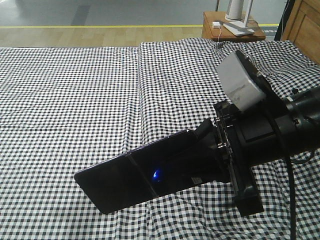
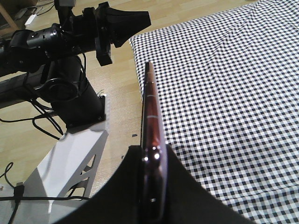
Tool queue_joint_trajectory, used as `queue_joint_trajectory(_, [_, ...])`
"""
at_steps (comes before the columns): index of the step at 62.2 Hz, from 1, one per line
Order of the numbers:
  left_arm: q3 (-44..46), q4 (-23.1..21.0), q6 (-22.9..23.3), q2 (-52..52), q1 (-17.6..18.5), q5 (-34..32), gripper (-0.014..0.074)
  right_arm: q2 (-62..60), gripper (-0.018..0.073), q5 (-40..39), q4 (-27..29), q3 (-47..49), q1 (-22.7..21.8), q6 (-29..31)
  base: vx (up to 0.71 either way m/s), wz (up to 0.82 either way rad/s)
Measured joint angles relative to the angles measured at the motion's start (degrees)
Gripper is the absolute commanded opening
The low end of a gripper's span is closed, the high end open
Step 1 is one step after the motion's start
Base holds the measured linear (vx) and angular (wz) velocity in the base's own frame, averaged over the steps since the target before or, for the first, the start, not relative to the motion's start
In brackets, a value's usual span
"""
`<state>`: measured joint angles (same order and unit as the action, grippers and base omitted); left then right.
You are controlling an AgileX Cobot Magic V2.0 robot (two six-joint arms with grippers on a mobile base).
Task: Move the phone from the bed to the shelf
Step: 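Hold the phone in the right gripper while the base turns away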
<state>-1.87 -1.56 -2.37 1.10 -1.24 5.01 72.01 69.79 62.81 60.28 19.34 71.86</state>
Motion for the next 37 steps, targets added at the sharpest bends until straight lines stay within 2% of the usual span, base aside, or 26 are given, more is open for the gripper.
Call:
queue_joint_trajectory(20, [0.0, 0.0, 0.0, 0.0, 0.0, 0.0, 0.0001, 0.0, -0.0002, 0.0, 0.0, 0.0, 0.0, 0.0, -0.01, 0.05])
queue_joint_trajectory(37, [0.0, 0.0, 0.0, 0.0, 0.0, 0.0, 0.0001, 0.0, -0.0002, -0.1, 0.0, 0.0, 0.0, 0.0, -0.06, 0.24])
